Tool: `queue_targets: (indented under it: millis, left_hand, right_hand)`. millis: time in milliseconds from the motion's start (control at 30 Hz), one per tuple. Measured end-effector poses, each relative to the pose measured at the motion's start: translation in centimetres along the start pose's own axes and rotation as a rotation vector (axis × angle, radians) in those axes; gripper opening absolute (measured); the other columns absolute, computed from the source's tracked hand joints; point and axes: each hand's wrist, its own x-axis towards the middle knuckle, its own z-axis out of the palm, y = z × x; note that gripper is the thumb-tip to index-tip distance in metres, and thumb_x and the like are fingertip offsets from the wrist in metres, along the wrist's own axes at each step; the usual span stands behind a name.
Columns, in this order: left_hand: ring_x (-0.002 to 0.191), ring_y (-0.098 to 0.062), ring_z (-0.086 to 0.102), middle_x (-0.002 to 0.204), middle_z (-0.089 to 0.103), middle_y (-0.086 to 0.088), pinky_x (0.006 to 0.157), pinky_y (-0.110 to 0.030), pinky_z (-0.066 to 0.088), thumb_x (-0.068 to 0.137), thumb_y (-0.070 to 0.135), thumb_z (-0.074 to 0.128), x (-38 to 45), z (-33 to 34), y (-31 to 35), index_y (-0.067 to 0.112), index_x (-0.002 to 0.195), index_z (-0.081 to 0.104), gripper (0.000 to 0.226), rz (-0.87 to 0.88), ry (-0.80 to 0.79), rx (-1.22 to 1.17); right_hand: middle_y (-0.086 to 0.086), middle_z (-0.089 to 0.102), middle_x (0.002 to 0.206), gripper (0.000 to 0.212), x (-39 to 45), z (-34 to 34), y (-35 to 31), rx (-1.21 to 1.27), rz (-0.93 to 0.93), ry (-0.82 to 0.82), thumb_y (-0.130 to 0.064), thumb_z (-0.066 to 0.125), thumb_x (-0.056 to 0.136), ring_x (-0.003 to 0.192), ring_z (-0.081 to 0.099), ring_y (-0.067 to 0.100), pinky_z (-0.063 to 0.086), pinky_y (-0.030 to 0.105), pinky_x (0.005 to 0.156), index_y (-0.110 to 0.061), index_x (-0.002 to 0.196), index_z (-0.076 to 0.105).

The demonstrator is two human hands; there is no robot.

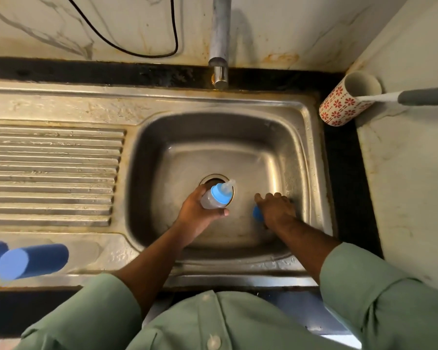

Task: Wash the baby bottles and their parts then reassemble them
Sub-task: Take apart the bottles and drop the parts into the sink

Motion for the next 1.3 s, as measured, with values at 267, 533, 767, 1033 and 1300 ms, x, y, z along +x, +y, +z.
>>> queue_targets:
  millis: [267,533,767,1033,1300]
  left_hand:
    - [0.102,-0.011,0.058,0.105,0.063,0.012,0.077,-0.017,0.042,0.065,0.016,0.09,-0.8,-0.8,-0.3,0.026,0.115,0.06,0.059,0.059,0.064,0.014]
    - [0.103,-0.014,0.056,0.108,0.061,0.012,0.084,-0.028,0.046,0.066,0.02,0.09,-0.8,-1.0,-0.5,0.028,0.119,0.058,0.062,0.025,0.053,0.015]
    - [0.101,-0.013,0.058,0.105,0.062,0.013,0.082,-0.027,0.051,0.065,0.015,0.09,-1.2,-1.0,0.4,0.028,0.115,0.061,0.059,0.055,0.04,-0.051]
    - [0.101,-0.009,0.058,0.106,0.062,0.014,0.083,-0.027,0.053,0.066,0.018,0.09,-1.2,-0.4,0.4,0.032,0.114,0.06,0.059,0.038,-0.007,-0.043]
    - [0.101,-0.009,0.055,0.106,0.059,0.015,0.079,-0.019,0.042,0.07,0.017,0.087,-1.3,-0.5,0.2,0.034,0.113,0.054,0.057,0.076,0.021,0.012]
  right_hand:
    - [0.012,0.04,0.138,0.078,0.4,0.6,-0.3,0.108,-0.18,-0.044,-0.015,0.068,0.085,0.122,0.046,0.034,0.044,0.043,0.096,-0.024,0.149,0.026]
    - [0.015,0.051,0.128,0.038,1.9,1.1,-2.9,0.002,-0.206,0.075,-0.013,0.065,0.088,0.118,0.05,0.032,0.045,0.04,0.094,-0.009,0.125,0.056]
    - [0.012,0.044,0.14,0.062,1.7,1.8,-0.8,0.365,-0.143,-0.149,-0.009,0.061,0.088,0.126,0.048,0.033,0.042,0.035,0.103,-0.022,0.145,0.042]
    - [0.01,0.053,0.135,0.055,2.5,2.4,1.1,0.548,-0.135,-0.185,0.003,0.071,0.076,0.124,0.05,0.024,0.031,0.013,0.086,-0.01,0.128,0.058]
    - [0.008,0.047,0.141,0.069,3.0,1.8,0.1,0.482,-0.085,-0.196,-0.013,0.082,0.075,0.127,0.047,0.026,0.039,0.03,0.105,-0.017,0.137,0.052]
